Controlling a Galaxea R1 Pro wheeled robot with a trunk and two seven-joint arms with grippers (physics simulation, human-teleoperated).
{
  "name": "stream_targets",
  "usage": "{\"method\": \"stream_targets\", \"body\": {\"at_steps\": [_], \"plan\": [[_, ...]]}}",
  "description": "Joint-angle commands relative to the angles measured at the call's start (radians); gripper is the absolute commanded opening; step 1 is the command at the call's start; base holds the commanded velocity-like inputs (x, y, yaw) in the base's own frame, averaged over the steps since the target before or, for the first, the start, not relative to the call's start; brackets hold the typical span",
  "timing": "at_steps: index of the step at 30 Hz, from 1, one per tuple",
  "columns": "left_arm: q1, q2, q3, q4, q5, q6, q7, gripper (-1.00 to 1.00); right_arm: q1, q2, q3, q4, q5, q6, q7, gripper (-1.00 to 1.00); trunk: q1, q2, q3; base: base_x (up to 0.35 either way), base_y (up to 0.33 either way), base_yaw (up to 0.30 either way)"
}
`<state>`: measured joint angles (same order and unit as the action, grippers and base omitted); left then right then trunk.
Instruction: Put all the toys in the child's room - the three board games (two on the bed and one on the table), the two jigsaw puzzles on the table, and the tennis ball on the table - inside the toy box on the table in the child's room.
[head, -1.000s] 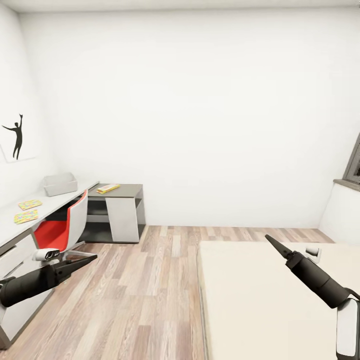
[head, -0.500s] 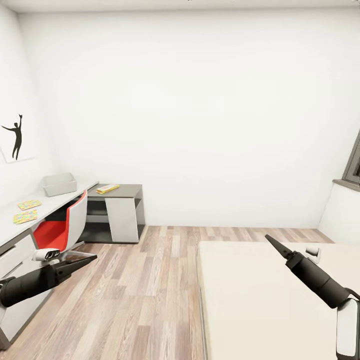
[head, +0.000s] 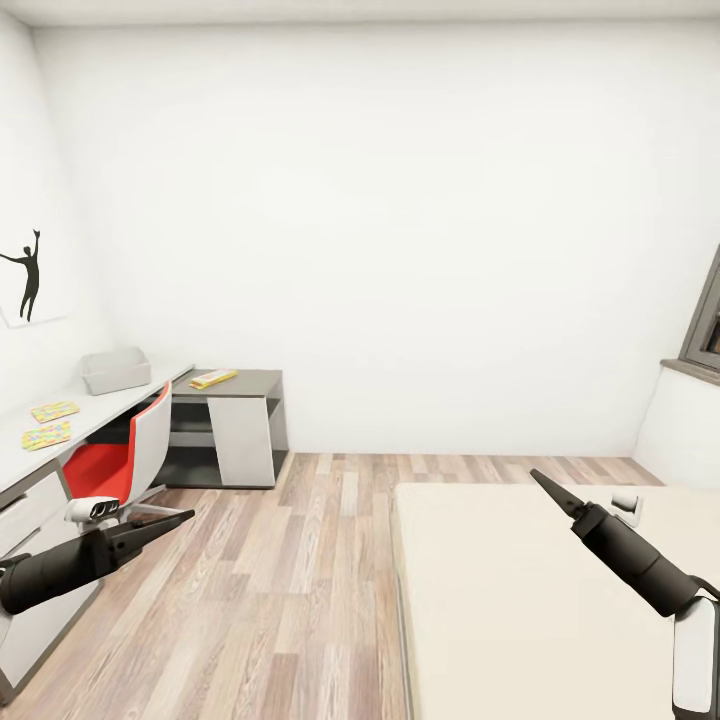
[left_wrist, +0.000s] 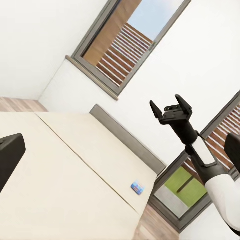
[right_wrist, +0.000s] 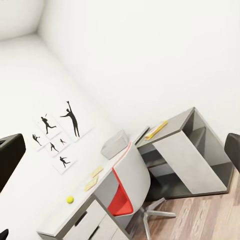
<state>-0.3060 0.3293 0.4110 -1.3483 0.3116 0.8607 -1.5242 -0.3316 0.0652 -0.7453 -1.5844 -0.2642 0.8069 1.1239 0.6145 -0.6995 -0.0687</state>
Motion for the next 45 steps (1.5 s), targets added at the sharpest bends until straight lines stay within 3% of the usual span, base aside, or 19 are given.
{"method": "stream_targets", "body": {"at_steps": [1,45], "plan": [[-0.001,0.000,0.000,0.000,0.000,0.011,-0.004,1.00,-0.001,0.001,-0.002,0.000,-0.002,0.006,0.002,1.00,0.000,-0.002,-0.002,0.000,0.000,0.000],[-0.001,0.001,0.000,0.000,0.000,0.009,-0.005,1.00,-0.001,0.001,-0.002,0.000,-0.002,0.006,0.002,1.00,0.000,-0.002,-0.002,-0.017,0.000,0.000]]}}
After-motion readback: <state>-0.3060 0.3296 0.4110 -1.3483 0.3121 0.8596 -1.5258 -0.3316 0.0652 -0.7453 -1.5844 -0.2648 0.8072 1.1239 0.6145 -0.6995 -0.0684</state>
